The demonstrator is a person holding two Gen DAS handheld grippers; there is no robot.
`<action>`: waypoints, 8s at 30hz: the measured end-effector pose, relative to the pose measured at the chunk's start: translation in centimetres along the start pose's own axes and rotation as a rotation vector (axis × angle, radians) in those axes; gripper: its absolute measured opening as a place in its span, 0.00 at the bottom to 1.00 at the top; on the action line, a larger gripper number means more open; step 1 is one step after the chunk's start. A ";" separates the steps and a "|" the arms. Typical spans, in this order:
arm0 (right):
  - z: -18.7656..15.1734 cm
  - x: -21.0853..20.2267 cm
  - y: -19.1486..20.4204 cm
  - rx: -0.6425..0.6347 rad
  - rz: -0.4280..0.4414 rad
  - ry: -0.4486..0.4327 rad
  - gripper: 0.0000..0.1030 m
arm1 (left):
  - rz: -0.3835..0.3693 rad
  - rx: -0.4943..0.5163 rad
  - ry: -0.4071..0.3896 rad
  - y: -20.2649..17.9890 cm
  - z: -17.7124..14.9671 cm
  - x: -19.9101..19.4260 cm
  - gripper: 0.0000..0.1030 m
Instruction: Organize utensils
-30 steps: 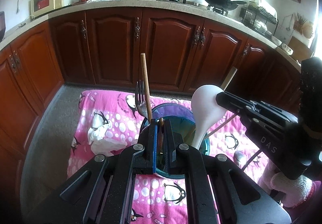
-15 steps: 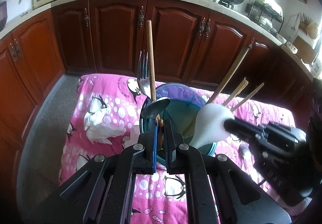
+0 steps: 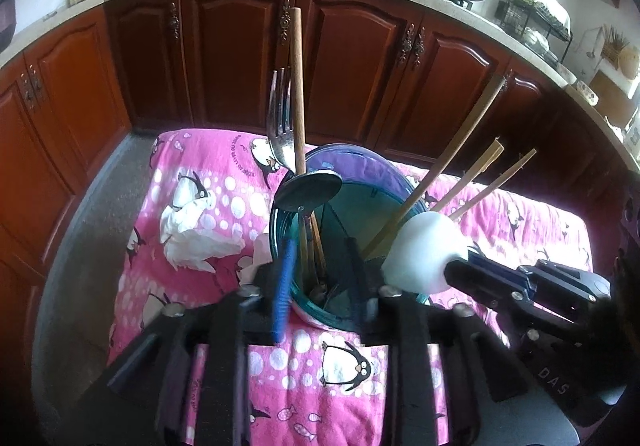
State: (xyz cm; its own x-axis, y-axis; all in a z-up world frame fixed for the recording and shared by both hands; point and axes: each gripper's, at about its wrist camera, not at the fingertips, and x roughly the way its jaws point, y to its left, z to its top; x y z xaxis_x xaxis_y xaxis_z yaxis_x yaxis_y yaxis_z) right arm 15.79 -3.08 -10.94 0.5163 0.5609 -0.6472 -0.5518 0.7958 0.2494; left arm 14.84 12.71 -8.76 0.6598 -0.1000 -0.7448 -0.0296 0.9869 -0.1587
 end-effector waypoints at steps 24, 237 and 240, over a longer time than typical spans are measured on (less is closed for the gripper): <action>-2.0 -7.4 -2.6 0.107 -0.067 -0.058 0.27 | 0.016 0.016 -0.067 -3.4 -2.4 -4.8 0.44; 0.2 -11.5 2.7 0.091 -0.152 -0.151 0.58 | 0.251 -0.016 -0.212 -2.0 -3.1 -11.2 0.49; 0.3 -11.9 2.8 0.090 -0.160 -0.160 0.64 | 0.254 -0.022 -0.218 -1.9 -3.2 -11.6 0.49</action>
State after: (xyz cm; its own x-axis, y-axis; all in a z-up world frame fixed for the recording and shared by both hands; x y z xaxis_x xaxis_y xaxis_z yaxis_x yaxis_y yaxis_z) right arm 8.32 -7.41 -2.33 0.6938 0.4493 -0.5629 -0.3974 0.8906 0.2211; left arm 4.87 11.58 -1.86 0.7739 0.1811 -0.6069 -0.2288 0.9735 -0.0013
